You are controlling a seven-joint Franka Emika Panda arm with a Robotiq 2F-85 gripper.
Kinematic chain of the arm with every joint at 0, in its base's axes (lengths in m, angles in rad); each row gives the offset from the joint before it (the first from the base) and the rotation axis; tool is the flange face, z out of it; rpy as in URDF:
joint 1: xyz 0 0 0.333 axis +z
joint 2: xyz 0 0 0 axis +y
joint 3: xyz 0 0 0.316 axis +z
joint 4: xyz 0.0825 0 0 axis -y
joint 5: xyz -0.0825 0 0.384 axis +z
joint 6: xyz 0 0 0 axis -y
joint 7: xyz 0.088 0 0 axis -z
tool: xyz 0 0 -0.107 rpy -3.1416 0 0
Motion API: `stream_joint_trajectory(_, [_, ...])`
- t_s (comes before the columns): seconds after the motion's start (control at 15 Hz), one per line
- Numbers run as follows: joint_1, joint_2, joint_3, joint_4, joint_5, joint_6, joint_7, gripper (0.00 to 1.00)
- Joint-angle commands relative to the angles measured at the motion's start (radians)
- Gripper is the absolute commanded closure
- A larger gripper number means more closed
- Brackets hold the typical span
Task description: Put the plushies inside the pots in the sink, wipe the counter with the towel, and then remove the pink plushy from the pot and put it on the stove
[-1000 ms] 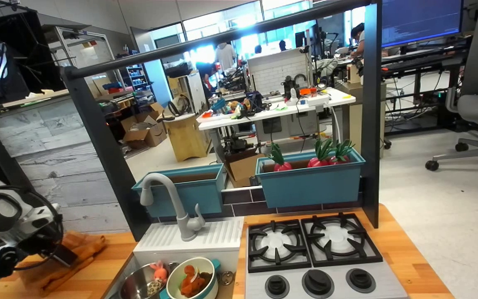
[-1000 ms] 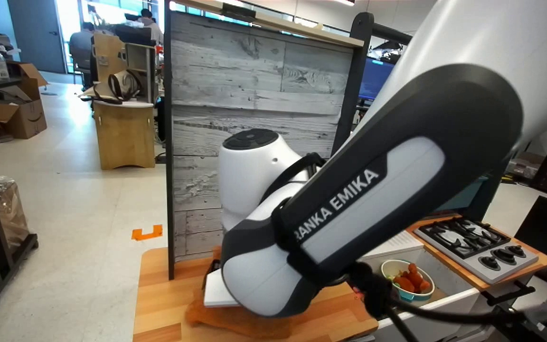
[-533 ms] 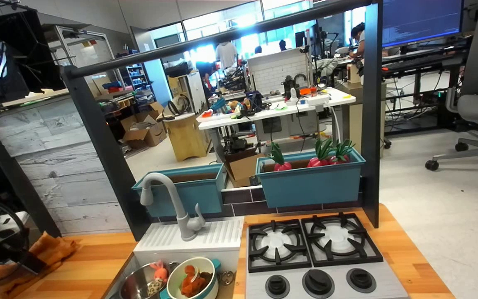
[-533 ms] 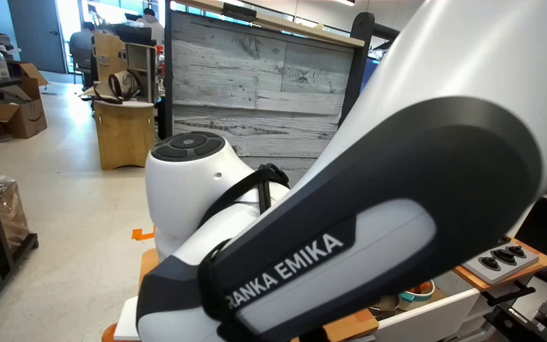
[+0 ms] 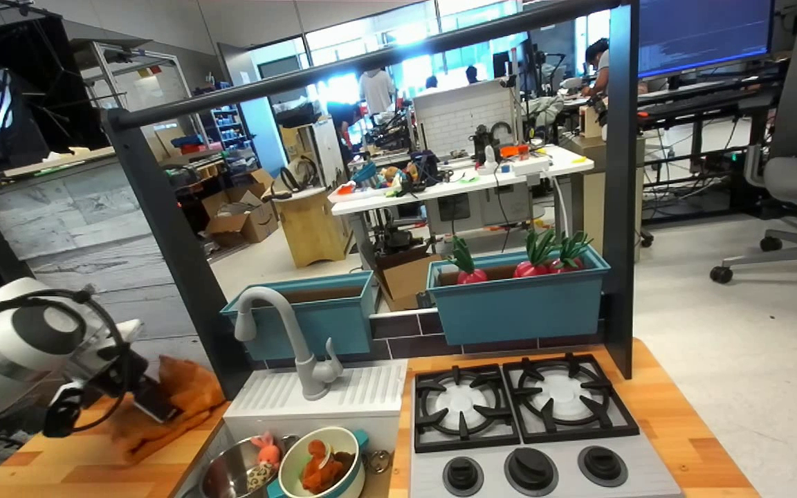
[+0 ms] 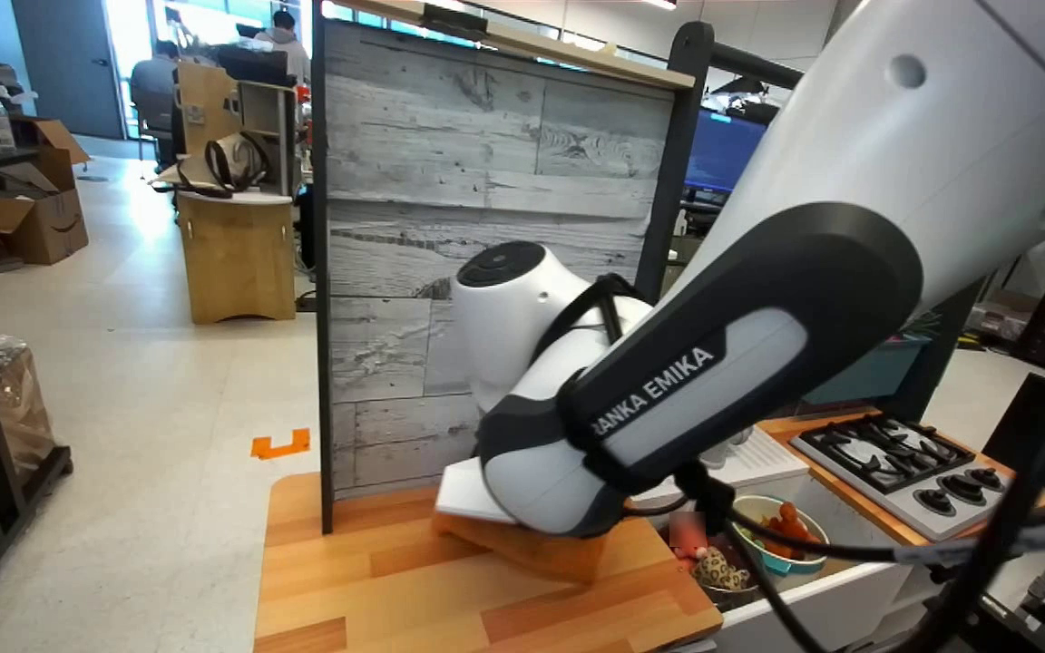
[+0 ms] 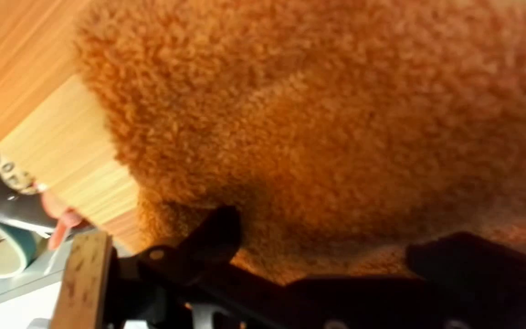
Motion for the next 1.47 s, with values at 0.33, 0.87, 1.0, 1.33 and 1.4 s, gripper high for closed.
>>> stream_joint_trajectory(0.33, [0.025, 0.031, 0.089, 0.047, -0.100, -0.160, -0.034, 0.00])
stream_joint_trajectory(0.87, [0.073, 0.008, 0.279, 0.104, -0.057, -0.141, -0.198, 0.00])
stream_joint_trajectory(1.0, [0.058, 0.003, 0.248, 0.086, -0.065, -0.153, -0.158, 0.00])
stream_joint_trajectory(1.33, [-0.008, -0.061, 0.129, -0.044, -0.072, -0.160, -0.016, 0.00])
stream_joint_trajectory(1.4, [-0.020, -0.078, 0.102, -0.083, -0.077, -0.164, 0.000, 0.00])
